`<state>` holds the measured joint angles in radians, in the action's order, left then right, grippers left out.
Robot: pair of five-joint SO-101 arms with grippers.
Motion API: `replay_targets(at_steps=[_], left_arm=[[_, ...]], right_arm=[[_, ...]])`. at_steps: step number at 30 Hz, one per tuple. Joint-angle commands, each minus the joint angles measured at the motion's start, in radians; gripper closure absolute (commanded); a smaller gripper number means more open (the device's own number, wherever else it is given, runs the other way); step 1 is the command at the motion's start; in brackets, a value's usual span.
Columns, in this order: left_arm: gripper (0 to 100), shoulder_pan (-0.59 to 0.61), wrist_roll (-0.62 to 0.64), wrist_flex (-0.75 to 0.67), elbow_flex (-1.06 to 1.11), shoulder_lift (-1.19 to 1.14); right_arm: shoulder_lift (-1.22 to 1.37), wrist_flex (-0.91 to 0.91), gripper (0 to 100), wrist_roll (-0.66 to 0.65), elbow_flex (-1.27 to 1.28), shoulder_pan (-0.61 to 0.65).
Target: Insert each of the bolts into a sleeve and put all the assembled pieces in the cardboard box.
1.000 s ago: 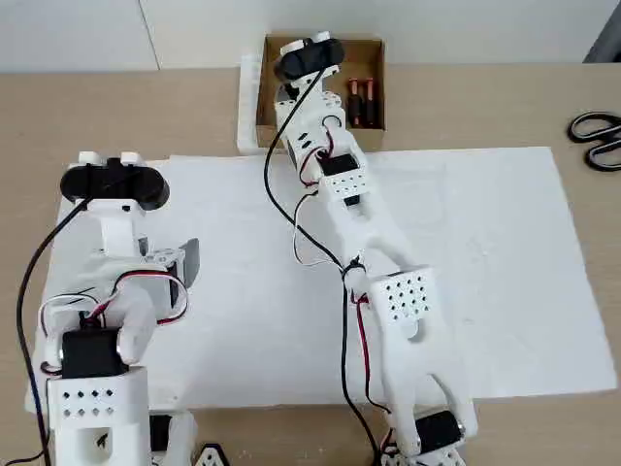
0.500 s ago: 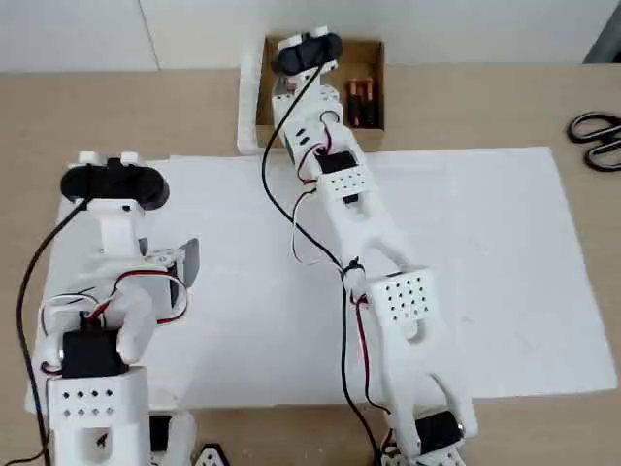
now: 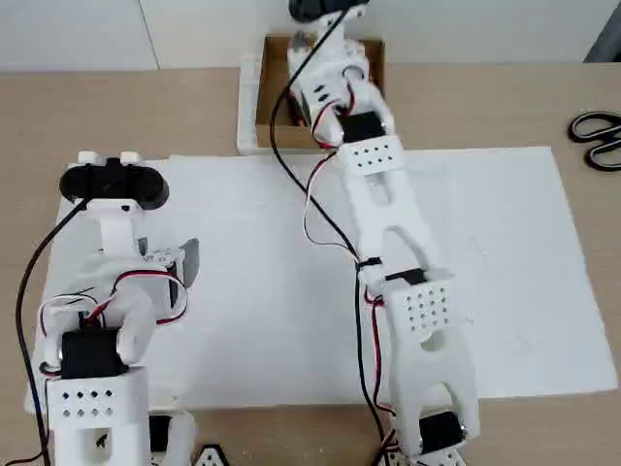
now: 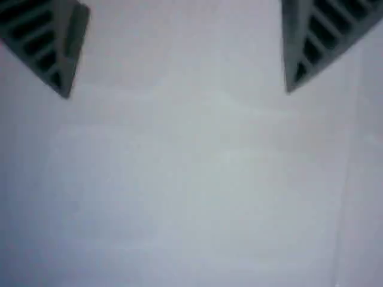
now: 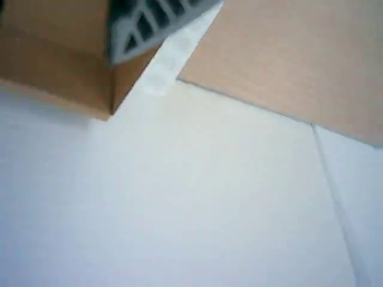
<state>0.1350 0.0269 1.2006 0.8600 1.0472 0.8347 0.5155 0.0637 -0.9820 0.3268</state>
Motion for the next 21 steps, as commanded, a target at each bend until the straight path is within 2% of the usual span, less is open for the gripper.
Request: replay_targets(at_steps=[1, 10, 21], left_arm=[[78, 0.0, -0.002, 0.014, -0.081, 0.011], [78, 0.0, -0.002, 0.091, -0.165, 0.011], [78, 0.0, -0.002, 0.212, -0.314, 0.028]], right_arm=[[-0.197, 0.156, 87.7, -0.011, -0.078, -0.012], [-0.579, 0.7, 87.6, -0.012, -0.08, -0.008], [-1.052, 1.144, 87.6, -0.009, -0.074, -0.01]])
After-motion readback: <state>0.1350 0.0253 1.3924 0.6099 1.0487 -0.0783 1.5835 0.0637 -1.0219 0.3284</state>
